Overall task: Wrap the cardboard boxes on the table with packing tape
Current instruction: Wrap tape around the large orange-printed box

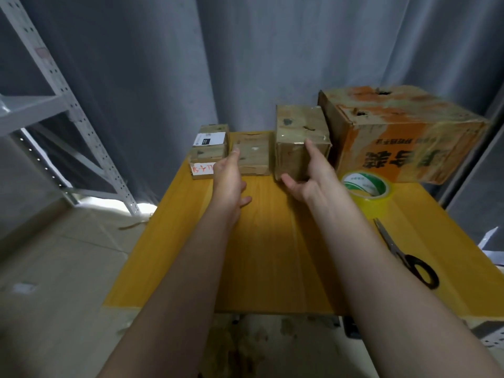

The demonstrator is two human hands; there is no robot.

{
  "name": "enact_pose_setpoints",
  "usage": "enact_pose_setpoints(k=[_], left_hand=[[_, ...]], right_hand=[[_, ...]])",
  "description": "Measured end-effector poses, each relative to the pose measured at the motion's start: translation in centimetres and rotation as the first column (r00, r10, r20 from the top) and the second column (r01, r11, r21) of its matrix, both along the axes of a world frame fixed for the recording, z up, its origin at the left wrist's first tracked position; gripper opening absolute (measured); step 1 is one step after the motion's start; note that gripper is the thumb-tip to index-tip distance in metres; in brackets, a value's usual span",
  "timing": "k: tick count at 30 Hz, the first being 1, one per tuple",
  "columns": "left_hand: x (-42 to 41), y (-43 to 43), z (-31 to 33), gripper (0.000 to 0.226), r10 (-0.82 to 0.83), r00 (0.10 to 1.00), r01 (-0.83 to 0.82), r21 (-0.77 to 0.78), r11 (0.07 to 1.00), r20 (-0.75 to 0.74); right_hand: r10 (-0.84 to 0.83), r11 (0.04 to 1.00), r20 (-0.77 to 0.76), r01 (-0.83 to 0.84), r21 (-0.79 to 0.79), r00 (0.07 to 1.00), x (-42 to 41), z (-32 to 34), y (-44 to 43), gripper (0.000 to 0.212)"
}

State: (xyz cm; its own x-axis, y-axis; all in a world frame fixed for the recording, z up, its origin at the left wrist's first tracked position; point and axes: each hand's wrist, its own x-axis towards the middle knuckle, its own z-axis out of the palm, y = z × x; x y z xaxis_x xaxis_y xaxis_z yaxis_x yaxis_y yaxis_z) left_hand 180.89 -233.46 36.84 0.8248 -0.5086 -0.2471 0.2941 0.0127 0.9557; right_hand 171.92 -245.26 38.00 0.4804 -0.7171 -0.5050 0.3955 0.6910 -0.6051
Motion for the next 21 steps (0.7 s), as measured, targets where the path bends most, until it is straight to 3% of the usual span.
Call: enact_pose_setpoints(k=[5, 9, 11, 14, 17, 21], left_hand=[[0.4, 0.4, 0.3, 0.050, -0.010, 1.000, 0.010, 0.003, 1.000, 0.010], [-1.0, 1.0, 0.5, 0.025, -0.028, 0.998, 0.028, -0.002, 1.000, 0.048], [-2.6, 1.3, 0.6, 0.010, -0.062, 0.995, 0.063, -0.005, 0.998, 0.081], [-5.4, 0.5, 1.6, 0.007, -0.119, 0.985, 0.120, -0.004, 0.993, 0.124], [-7.9, -1.4, 3.5, 0.008, -0.164, 0.972, 0.167, -0.003, 0.986, 0.171], [-10.4, -5.6, 5.6, 0.017, -0.156, 0.943, 0.156, 0.023, 0.987, 0.293]], right_hand=[[-0.060, 0.998, 0.079, 0.061, -0.014, 0.995, 0.4, -1.0, 0.4, 0.056], [0.111, 0.994, 0.057, -0.109, -0.033, 0.992, -1.1, -0.7, 1.4, 0.055], [0.234, 0.966, -0.010, -0.234, -0.108, 0.972, -2.7, -0.1, 1.6, 0.044], [0.258, 0.922, -0.074, -0.268, -0.278, 0.963, -5.9, 1.5, 0.7, 0.033], [0.119, 0.848, -0.171, -0.190, -0.495, 0.978, -9.7, 3.5, -0.7, 0.028], [-0.248, 0.666, -0.247, -0.020, -0.746, 0.937, -14.1, 5.2, -3.5, 0.030]])
